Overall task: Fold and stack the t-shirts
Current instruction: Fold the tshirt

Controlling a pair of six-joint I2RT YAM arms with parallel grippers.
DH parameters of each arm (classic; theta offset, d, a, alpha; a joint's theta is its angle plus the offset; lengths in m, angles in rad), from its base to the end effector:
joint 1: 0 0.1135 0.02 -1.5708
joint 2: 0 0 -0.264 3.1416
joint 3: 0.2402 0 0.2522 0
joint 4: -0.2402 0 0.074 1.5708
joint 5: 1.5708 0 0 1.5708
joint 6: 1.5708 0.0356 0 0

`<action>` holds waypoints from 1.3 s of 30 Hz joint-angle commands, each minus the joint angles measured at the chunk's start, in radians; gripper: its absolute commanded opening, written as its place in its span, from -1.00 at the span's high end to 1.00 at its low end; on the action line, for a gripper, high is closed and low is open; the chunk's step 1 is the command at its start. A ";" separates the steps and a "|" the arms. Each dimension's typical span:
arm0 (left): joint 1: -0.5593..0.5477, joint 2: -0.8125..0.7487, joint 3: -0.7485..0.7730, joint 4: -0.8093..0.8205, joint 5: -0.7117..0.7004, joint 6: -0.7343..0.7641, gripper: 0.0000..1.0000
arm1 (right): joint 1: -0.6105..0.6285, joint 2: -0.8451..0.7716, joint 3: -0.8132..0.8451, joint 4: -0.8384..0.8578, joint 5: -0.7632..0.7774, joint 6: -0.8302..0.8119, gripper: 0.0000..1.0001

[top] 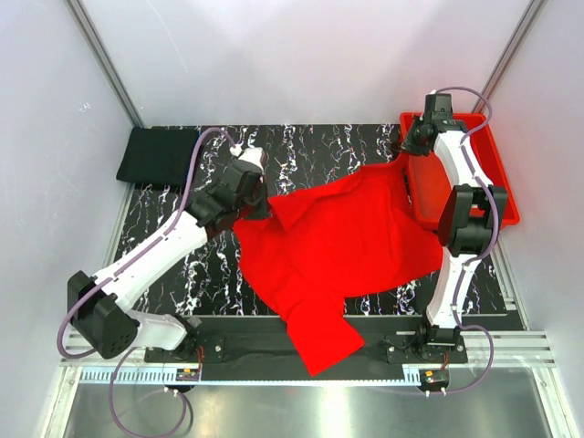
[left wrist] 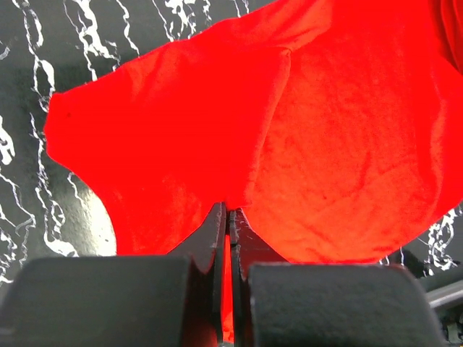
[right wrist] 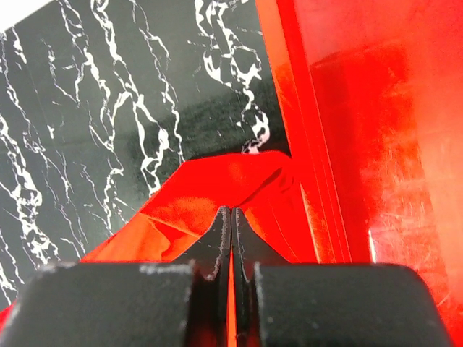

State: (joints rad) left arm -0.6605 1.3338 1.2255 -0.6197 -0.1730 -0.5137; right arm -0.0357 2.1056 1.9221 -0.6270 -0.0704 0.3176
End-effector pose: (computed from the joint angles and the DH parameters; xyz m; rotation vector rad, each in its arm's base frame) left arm 0.2323 -0.1727 0.3307 0.0802 2.3186 -0.4083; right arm 0.4816 -0.0147 0.2756 0.3868 2.3582 0.2174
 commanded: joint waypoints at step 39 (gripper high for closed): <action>0.381 0.558 -0.057 -0.224 -0.014 -0.416 1.00 | 0.082 -0.265 -0.321 0.043 -0.124 0.063 1.00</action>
State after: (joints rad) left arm -0.3481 1.8153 1.1511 -0.7811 -0.0299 -1.0016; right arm 0.0135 1.8385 1.5635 -0.5884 -0.1616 0.3714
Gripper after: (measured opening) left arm 0.015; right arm 0.010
